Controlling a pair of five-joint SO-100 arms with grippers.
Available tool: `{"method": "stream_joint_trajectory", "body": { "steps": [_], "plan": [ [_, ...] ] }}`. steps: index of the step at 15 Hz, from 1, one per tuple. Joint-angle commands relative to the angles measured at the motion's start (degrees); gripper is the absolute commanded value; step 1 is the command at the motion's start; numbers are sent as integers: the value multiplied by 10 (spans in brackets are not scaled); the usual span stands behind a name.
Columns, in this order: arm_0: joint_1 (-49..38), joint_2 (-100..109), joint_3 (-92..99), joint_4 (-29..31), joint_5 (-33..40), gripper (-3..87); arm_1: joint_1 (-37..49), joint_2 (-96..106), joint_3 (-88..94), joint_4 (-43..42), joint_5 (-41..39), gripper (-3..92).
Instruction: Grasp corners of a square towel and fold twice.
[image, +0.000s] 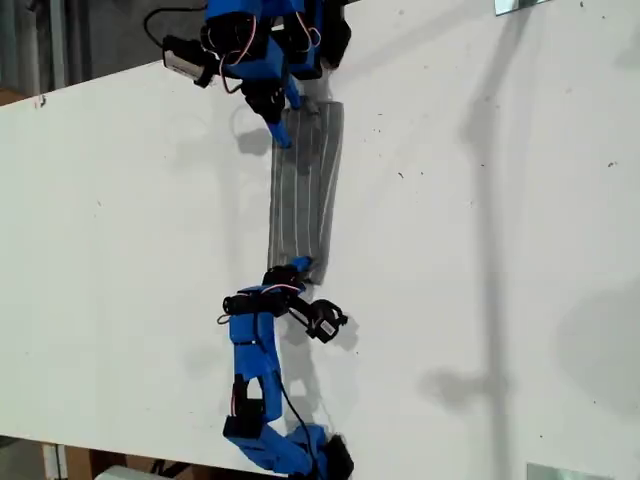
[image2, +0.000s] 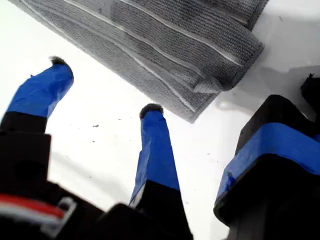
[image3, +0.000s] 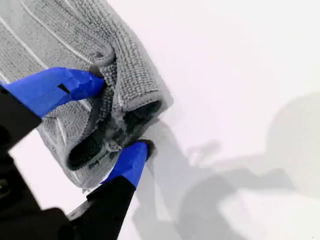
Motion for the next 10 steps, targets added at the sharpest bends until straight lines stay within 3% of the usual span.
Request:
{"method": "stream_joint_trajectory", "body": {
  "steps": [1, 3, 10],
  "plan": [
    [-5, 9, -26, -3, -20, 132, -9, 2, -5, -7, 5, 306],
    [-17, 6, -25, 13, -43, -1, -15, 1, -7, -10, 8, 303],
    [-19, 20, 25, 60, -80, -3, -21, -2, -4, -11, 18, 299]
  ]
}}
